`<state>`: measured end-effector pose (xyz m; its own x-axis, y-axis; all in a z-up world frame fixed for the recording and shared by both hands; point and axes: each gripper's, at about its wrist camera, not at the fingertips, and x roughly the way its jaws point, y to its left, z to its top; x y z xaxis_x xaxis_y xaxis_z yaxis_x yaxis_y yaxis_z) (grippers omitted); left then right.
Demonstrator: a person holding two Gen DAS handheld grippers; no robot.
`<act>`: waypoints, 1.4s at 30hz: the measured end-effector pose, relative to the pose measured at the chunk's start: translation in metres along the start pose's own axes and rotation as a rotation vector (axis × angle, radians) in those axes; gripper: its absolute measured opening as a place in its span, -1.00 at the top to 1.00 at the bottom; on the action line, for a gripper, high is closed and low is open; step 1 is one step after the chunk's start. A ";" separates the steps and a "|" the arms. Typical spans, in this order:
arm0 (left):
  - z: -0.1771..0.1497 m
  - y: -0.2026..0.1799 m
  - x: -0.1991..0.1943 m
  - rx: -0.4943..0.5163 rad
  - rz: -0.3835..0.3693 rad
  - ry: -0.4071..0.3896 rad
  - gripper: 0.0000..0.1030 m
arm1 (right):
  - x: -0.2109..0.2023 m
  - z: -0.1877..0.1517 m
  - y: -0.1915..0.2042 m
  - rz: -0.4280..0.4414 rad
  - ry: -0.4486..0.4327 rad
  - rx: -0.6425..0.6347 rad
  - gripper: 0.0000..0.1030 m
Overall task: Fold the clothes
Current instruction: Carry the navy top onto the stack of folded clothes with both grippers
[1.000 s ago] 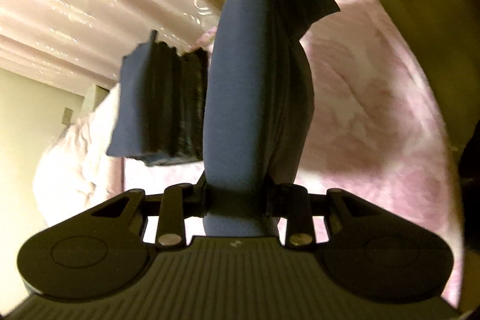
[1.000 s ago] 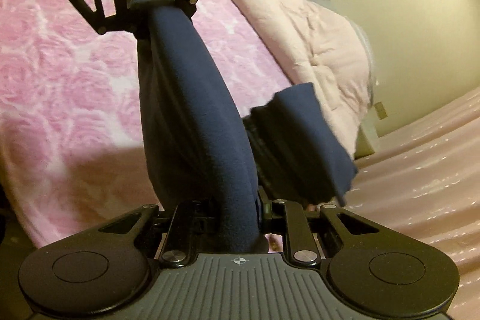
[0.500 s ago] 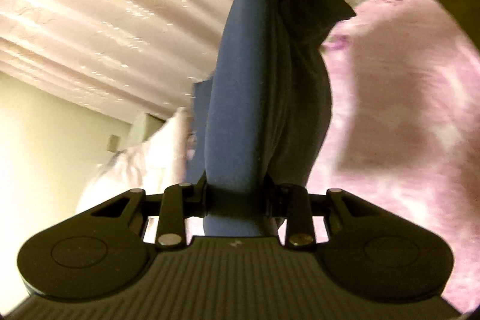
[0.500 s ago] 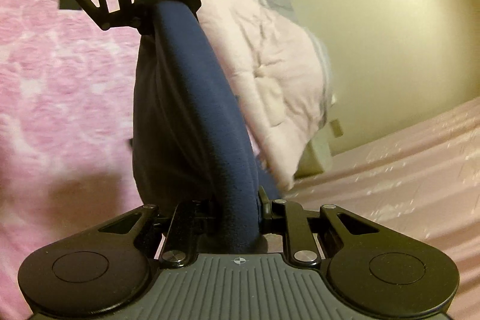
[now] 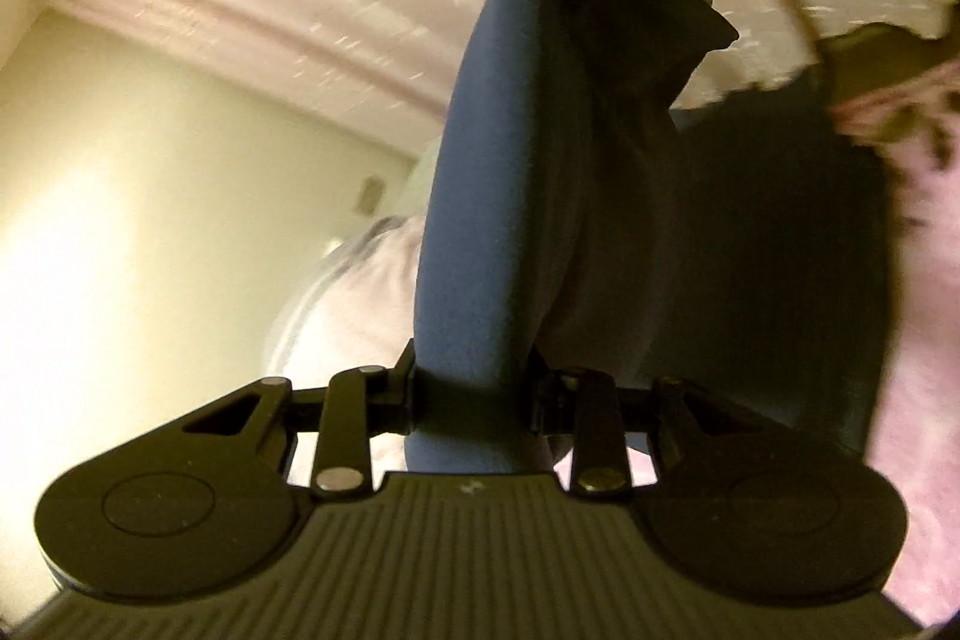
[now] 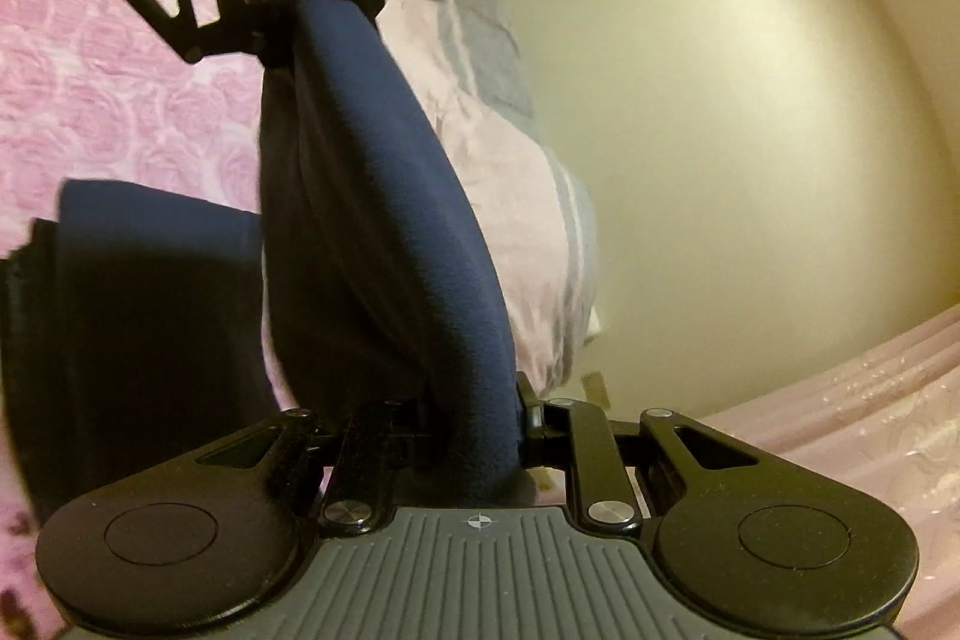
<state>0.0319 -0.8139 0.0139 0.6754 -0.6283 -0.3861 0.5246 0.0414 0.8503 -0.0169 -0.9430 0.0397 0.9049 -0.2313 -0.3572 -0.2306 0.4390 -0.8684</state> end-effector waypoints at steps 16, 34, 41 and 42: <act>-0.055 -0.151 0.060 0.095 -0.155 0.090 0.31 | 0.040 -0.056 0.107 0.243 0.115 0.074 0.62; -0.073 -0.168 0.058 0.118 -0.156 0.058 0.41 | 0.013 -0.053 0.093 0.350 0.227 0.331 0.38; -0.073 -0.175 0.060 0.143 -0.154 0.054 0.41 | 0.023 -0.060 0.017 0.403 0.170 0.835 0.38; -0.072 -0.175 0.060 0.143 -0.157 0.057 0.41 | 0.029 -0.061 0.011 0.403 0.168 0.892 0.38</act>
<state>0.0182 -0.8028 -0.1840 0.6214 -0.5736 -0.5338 0.5496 -0.1666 0.8187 -0.0146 -0.9980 -0.0012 0.7399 -0.0113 -0.6726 -0.0937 0.9884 -0.1197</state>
